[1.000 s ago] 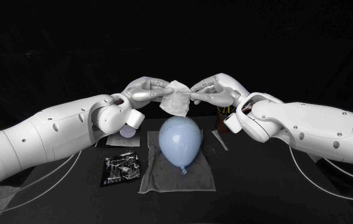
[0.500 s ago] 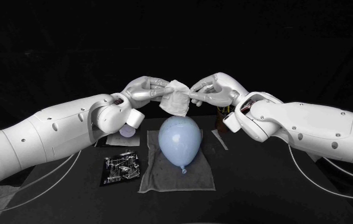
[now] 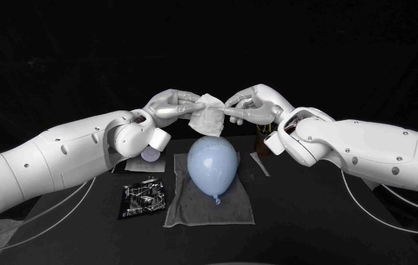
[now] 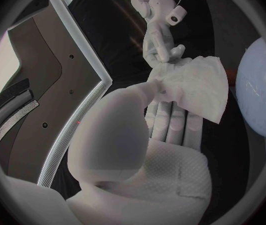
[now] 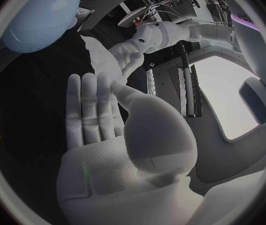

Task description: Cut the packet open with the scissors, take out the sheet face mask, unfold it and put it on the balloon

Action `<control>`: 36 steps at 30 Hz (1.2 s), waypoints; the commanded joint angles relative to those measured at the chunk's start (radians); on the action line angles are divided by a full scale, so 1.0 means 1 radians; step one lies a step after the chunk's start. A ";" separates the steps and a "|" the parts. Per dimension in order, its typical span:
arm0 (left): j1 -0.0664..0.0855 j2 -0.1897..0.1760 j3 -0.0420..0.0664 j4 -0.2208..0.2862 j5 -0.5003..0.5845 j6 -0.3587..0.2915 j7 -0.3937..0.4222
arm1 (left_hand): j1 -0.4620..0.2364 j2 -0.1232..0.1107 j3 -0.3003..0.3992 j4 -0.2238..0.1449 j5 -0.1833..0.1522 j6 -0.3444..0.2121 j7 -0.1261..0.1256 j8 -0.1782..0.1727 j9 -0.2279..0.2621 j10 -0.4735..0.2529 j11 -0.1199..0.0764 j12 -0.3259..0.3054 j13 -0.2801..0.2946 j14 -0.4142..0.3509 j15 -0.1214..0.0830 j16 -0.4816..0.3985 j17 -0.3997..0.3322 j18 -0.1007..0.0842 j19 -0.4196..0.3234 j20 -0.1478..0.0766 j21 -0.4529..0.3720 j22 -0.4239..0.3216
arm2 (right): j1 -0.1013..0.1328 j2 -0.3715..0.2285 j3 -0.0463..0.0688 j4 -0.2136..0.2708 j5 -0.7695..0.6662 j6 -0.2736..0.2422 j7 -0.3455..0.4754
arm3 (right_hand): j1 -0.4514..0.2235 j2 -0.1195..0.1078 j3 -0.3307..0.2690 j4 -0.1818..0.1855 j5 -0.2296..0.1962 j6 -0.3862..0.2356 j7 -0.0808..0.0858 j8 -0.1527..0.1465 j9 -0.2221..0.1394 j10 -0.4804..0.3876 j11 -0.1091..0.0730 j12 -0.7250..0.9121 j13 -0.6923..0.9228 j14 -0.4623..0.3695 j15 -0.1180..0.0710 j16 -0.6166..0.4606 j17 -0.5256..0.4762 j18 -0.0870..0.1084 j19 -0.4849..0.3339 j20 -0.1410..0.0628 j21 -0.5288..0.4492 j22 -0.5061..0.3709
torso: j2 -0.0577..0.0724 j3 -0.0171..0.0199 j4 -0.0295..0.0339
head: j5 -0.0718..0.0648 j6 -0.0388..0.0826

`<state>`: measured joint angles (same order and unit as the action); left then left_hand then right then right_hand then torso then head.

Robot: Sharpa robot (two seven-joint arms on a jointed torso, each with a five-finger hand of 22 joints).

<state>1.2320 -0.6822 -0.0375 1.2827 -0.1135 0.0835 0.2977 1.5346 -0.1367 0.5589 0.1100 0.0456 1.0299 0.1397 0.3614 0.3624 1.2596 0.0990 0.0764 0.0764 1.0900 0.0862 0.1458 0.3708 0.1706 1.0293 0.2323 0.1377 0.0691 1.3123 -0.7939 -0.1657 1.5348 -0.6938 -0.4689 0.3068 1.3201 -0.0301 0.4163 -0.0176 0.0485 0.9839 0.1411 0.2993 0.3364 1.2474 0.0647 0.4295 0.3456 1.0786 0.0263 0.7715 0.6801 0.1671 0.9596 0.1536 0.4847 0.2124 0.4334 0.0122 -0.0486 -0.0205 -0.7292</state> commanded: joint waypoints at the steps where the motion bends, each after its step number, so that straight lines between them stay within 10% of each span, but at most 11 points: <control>1: 0.002 0.001 0.001 0.003 0.000 0.015 0.011 | 0.001 0.009 -0.001 -0.004 0.003 0.003 0.007 0.003 0.001 0.009 0.000 -0.004 0.002 0.008 -0.002 -0.005 0.001 0.012 0.001 0.005 -0.005 -0.001 | 0.001 0.000 0.001 0.003 -0.016 -0.015 -0.012 | -0.004 -0.011 -0.010 0.007 -0.001 -0.011 0.002 -0.011 -0.009 -0.024 0.000 0.077 0.067 -0.010 -0.001 0.065 0.037 0.014 0.005 -0.006 0.025 0.017 | 0.000 0.0001 0.0003 | 0.000 0.000; 13: 0.003 0.000 0.001 0.003 0.000 0.015 0.011 | -0.002 0.010 0.001 -0.006 0.003 0.003 0.007 0.003 0.002 0.009 0.001 -0.004 0.002 0.008 -0.002 -0.006 0.002 0.013 0.001 0.005 -0.005 -0.001 | 0.001 -0.001 0.001 0.007 -0.019 -0.011 -0.027 | -0.018 -0.047 -0.048 0.078 0.005 -0.029 0.011 -0.027 -0.053 0.051 0.009 0.792 0.787 0.246 -0.008 0.618 0.524 0.012 0.027 -0.025 0.260 0.177 | -0.001 -0.0004 0.0007 | 0.000 -0.001; 24: 0.003 0.000 0.001 0.003 0.000 0.017 0.011 | -0.002 0.010 0.001 -0.006 0.003 0.003 0.007 0.003 0.002 0.009 0.001 -0.004 0.002 0.008 -0.002 -0.006 0.002 0.013 0.001 0.005 -0.005 -0.001 | 0.001 0.002 0.001 0.007 -0.027 -0.016 -0.031 | -0.002 -0.027 -0.050 0.095 0.003 -0.009 0.002 -0.012 -0.058 0.129 0.002 0.911 0.927 0.325 -0.014 0.699 0.638 0.015 0.021 -0.029 0.331 0.229 | 0.000 -0.0004 0.0006 | 0.000 -0.002; 36: 0.003 0.000 0.001 0.006 0.000 0.019 0.010 | -0.002 0.010 0.001 -0.006 0.003 0.003 0.007 0.003 0.002 0.009 0.001 -0.004 0.002 0.008 -0.002 -0.006 0.002 0.013 0.001 0.005 -0.005 -0.001 | 0.001 0.007 0.001 0.006 -0.029 -0.020 -0.022 | 0.039 0.047 -0.006 0.085 0.000 0.039 -0.029 0.027 -0.043 0.220 -0.025 1.011 1.054 0.409 -0.037 0.755 0.756 0.017 0.037 -0.049 0.388 0.269 | 0.000 -0.0004 0.0004 | 0.000 -0.002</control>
<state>1.2327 -0.6830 -0.0376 1.2858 -0.1141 0.0862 0.2973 1.5355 -0.1359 0.5587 0.1102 0.0457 1.0306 0.1436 0.3621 0.3623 1.2595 0.0990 0.0764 0.0771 1.0900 0.0862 0.1458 0.3713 0.1689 1.0293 0.2323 0.1377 0.0692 1.3126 -0.7878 -0.1656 1.5400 -0.7091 -0.4845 0.2757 1.3532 0.0002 0.4051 0.0661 0.0518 1.0155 0.1101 0.3215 0.2902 1.4563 0.0428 1.4378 1.3127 1.4608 -0.0084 1.5223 1.3105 0.1724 0.9983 0.1108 0.8712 0.4806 0.4331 0.0118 -0.0478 -0.0204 -0.7311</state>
